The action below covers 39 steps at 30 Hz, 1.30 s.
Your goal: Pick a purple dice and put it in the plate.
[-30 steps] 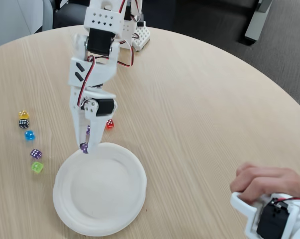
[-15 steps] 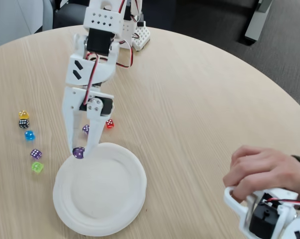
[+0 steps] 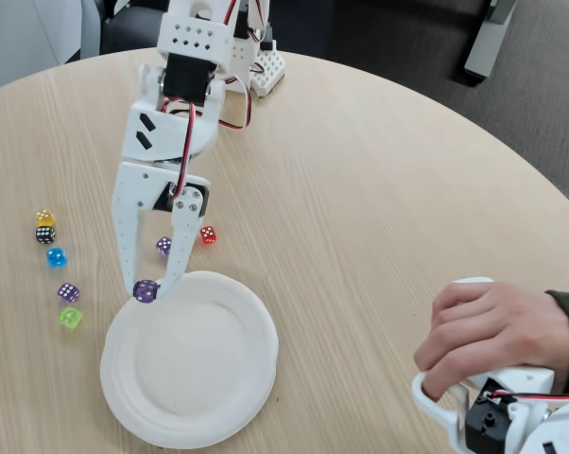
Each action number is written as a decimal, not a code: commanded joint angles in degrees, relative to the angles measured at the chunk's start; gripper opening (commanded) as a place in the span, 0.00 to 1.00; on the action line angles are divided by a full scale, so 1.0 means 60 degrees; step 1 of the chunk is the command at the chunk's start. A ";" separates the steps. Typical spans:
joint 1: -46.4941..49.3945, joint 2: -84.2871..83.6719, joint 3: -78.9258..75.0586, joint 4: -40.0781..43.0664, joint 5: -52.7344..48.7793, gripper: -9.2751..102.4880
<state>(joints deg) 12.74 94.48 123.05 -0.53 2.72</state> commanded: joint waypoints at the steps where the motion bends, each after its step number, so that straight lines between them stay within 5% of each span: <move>1: 0.0059 0.0059 -0.0146 -0.0103 0.0015 0.17; 6: 0.0059 0.0059 -0.0161 -0.0073 0.0190 0.19; 8: 0.0059 0.0073 -0.0161 0.0000 0.0469 0.08; 19: -0.0088 0.1201 0.0161 0.0234 0.4219 0.08; 26: -0.0220 0.3208 0.0850 0.2446 0.6079 0.08; 39: -0.1450 0.6885 0.2871 0.5566 0.5903 0.08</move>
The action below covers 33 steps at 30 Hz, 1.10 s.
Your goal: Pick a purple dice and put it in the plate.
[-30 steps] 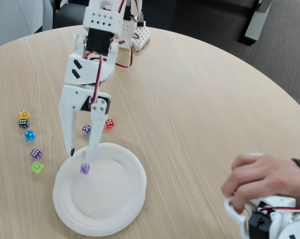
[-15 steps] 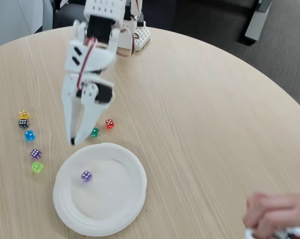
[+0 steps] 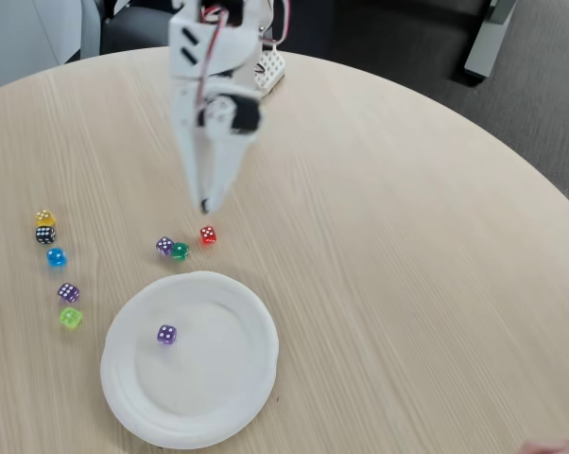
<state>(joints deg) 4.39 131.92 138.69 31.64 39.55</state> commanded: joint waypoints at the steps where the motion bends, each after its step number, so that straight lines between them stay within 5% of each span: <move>1: -0.0059 0.0923 0.0615 0.0293 -0.0454 0.08; 9: -0.0059 0.3486 0.3677 0.0322 -0.2944 0.08; 23: -0.0073 0.5698 0.5552 0.0483 -0.3223 0.08; 33: -0.0073 0.6724 0.5552 0.3823 -0.3296 0.09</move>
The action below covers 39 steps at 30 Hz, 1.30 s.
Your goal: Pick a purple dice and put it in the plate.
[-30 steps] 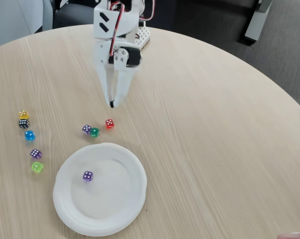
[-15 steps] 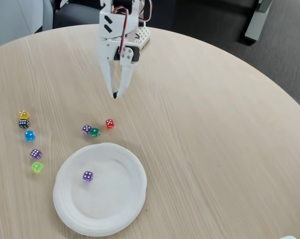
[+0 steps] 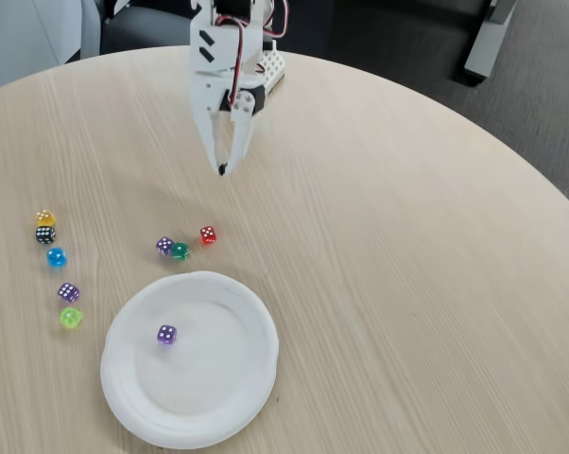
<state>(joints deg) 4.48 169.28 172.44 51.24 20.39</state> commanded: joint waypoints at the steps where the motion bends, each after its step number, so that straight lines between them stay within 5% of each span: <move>1: -0.0088 0.0835 -0.0059 0.0864 0.0000 0.09; 8: -0.0088 0.1582 -0.0029 0.2798 -0.1084 0.09; 39: 0.0029 0.1685 0.0000 0.2842 -0.1260 0.14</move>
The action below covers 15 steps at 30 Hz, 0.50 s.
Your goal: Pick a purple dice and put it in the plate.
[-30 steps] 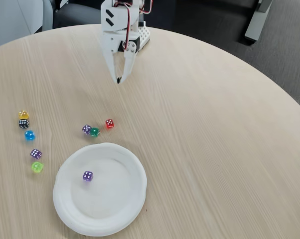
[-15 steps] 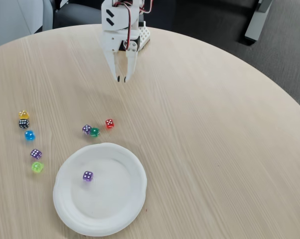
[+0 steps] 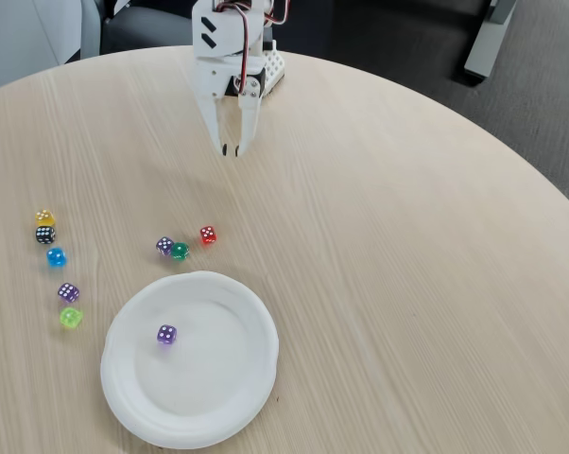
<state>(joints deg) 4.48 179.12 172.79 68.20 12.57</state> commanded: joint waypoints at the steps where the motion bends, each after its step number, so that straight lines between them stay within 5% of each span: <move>1: 0.0029 0.0044 -0.0059 0.0015 0.0044 0.14; 15: -0.0073 0.0044 -0.0044 0.0015 0.0000 0.14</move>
<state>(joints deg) 4.48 179.12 172.79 68.20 12.48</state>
